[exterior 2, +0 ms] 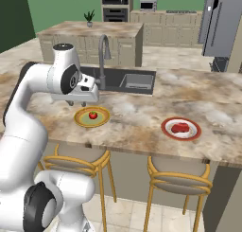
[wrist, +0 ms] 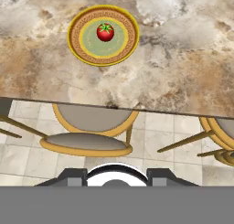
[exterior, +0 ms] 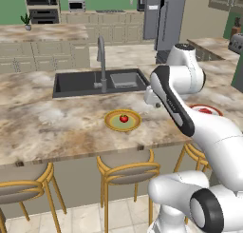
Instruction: Transport the steak and tomato to the fridge. Place the steak on the rack containing meat and place the tomato on the rack containing the vegetable, ensuring meats and vegetables are on different racks.
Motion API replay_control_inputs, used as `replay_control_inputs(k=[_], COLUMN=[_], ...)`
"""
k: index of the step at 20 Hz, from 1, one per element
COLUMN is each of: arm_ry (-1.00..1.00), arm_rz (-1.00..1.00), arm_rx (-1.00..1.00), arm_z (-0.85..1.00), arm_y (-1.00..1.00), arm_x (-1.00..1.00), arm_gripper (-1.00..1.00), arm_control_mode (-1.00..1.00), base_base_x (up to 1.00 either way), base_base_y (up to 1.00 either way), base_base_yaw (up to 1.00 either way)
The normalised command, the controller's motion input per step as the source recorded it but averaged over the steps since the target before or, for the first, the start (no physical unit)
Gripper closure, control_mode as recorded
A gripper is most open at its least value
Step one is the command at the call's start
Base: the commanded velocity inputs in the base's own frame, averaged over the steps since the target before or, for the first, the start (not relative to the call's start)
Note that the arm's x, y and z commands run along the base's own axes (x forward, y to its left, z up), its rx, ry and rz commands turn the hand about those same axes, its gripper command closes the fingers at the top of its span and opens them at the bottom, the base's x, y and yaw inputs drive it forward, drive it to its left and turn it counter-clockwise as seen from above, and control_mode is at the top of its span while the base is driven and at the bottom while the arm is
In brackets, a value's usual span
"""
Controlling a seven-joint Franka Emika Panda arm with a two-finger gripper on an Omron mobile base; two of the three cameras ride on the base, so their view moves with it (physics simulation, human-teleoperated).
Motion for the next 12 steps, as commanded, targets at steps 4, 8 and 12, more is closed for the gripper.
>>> replay_control_inputs(k=[4, 8, 12], arm_ry=[0.0, 0.0, 0.0], arm_rz=[0.0, 0.01, 0.0], arm_rx=[0.0, 0.03, 0.16], arm_z=[0.0, 0.0, -0.2], arm_y=[0.01, 0.18, 0.37], arm_x=[-0.13, -0.32, -0.24], arm_gripper=[-1.0, -1.0, -1.0], arm_control_mode=[-1.0, -1.0, -1.0], base_base_x=[0.0, 0.0, 0.0], base_base_y=[0.0, 0.0, 0.0], base_base_yaw=[0.0, 0.0, 0.0])
